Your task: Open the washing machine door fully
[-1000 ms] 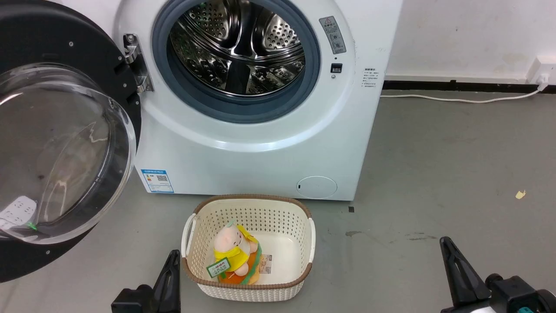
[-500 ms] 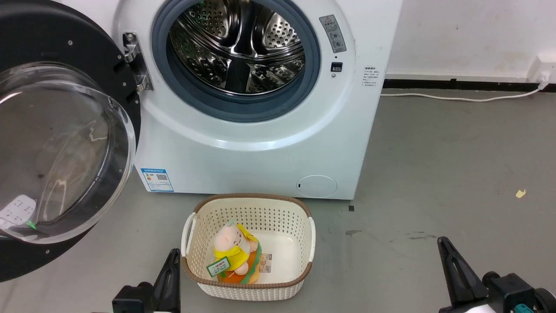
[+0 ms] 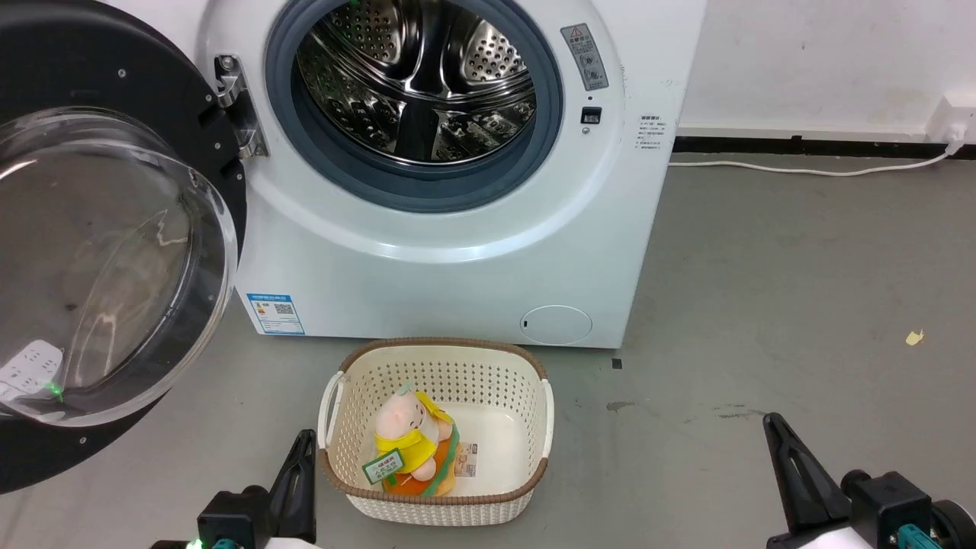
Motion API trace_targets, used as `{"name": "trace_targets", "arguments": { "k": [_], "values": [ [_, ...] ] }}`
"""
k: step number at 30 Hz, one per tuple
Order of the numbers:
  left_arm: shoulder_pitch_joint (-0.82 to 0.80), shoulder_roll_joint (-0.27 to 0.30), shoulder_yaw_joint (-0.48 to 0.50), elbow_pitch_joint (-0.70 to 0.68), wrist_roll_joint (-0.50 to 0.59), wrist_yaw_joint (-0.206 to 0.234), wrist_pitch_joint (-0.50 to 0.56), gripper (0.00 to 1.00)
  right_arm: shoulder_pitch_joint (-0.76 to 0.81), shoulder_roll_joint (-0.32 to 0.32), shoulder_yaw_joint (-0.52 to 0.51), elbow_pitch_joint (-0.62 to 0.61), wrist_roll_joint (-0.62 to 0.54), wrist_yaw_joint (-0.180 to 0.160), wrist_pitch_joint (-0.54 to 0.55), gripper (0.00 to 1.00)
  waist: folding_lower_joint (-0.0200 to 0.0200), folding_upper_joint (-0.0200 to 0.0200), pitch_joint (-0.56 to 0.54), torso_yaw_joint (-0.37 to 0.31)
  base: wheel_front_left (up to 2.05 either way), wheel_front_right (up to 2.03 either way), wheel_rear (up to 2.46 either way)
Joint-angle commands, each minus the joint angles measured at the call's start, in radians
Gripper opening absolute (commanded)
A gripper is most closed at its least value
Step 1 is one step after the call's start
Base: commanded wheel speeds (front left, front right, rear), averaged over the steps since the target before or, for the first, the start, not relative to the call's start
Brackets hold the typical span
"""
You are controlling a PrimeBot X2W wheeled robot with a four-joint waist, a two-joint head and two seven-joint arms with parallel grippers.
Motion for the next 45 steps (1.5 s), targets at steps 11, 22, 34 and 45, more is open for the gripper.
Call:
{"name": "trace_targets", "arguments": {
  "k": [11, 22, 34, 45],
  "values": [
    [-0.024, 0.001, 0.004, -0.02, 0.021, 0.01, 0.03, 0.0, -0.026, 0.001, 0.008, -0.014, 0.005, 0.0, 0.032, 0.0, 0.0, -0.0001, 0.004, -0.002, 0.0, 0.0, 0.0],
    [-0.032, 0.001, 0.006, -0.033, 0.031, 0.014, 0.053, 0.0, -0.035, 0.001, 0.013, -0.019, 0.006, 0.0, 0.055, 0.0, 0.0, -0.0001, 0.007, -0.003, 0.0, 0.0, 0.0],
    [-0.041, 0.001, 0.008, -0.046, 0.041, 0.017, 0.077, 0.0, -0.044, 0.002, 0.018, -0.024, 0.008, 0.0, 0.079, 0.0, 0.0, -0.0001, 0.01, -0.005, 0.0, 0.0, 0.0],
    [-0.049, 0.001, 0.011, -0.06, 0.052, 0.021, 0.102, 0.0, -0.054, 0.002, 0.023, -0.029, 0.009, 0.001, 0.104, 0.0, 0.0, -0.0001, 0.013, -0.006, 0.0, 0.0, 0.0]
  ]
}}
